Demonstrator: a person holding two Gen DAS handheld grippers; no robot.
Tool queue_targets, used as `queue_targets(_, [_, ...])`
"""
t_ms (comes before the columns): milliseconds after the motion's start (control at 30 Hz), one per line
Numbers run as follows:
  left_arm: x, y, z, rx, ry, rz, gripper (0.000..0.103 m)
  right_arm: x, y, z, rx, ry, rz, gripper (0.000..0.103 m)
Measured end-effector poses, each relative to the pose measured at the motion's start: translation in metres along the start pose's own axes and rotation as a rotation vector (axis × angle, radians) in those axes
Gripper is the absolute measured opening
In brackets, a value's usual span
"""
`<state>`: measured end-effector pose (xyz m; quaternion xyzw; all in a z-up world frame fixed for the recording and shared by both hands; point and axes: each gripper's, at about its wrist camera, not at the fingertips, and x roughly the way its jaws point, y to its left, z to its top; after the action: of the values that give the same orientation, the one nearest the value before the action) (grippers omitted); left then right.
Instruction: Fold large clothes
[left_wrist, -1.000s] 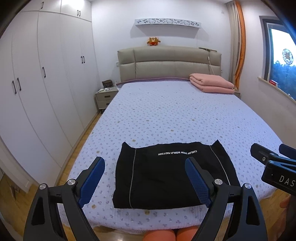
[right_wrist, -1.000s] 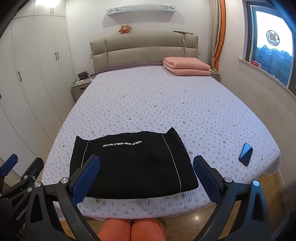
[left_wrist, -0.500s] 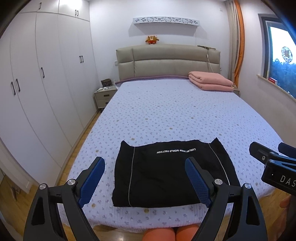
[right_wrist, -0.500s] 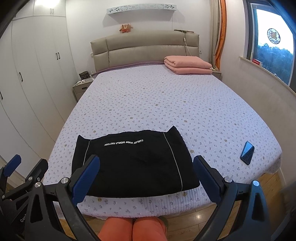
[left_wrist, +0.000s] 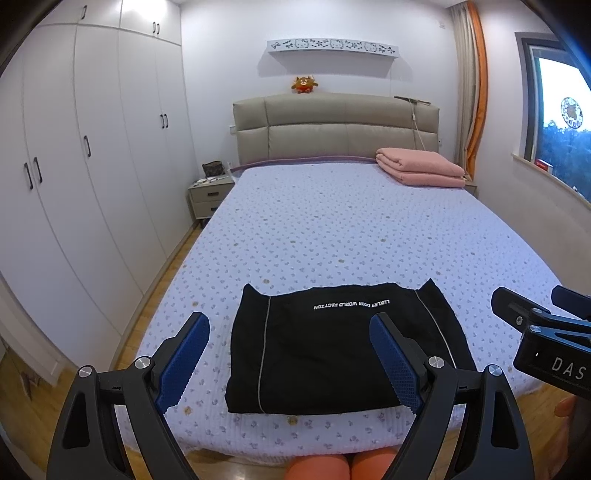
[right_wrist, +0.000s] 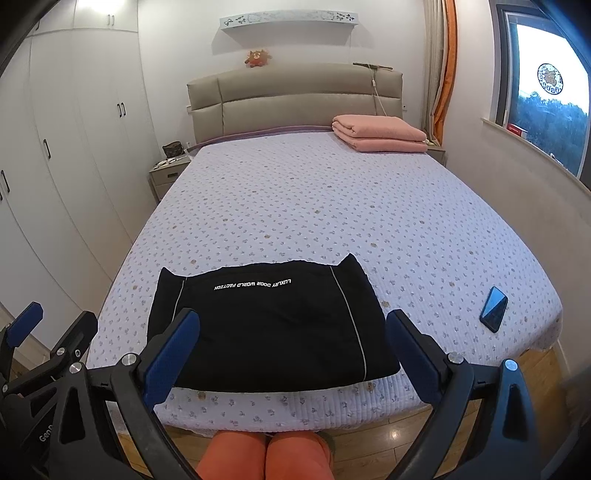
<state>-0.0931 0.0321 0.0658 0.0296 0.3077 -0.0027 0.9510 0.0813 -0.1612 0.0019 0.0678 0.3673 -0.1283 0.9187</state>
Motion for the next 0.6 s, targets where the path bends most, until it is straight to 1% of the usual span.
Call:
queue_targets(367, [-0.0020,0.0009,-0.0010,-0.003,-0.004,0.000,0.090,-0.0017,0.0013,-0.0014,0.002,0.001,0.003,0.101])
queue_targets(600, [-0.0102,-0.0024,-0.0041,0.008,-0.029,0.026,0.090,-0.0029,0.0019,-0.0035,0.003,0.006,0.006,0.101])
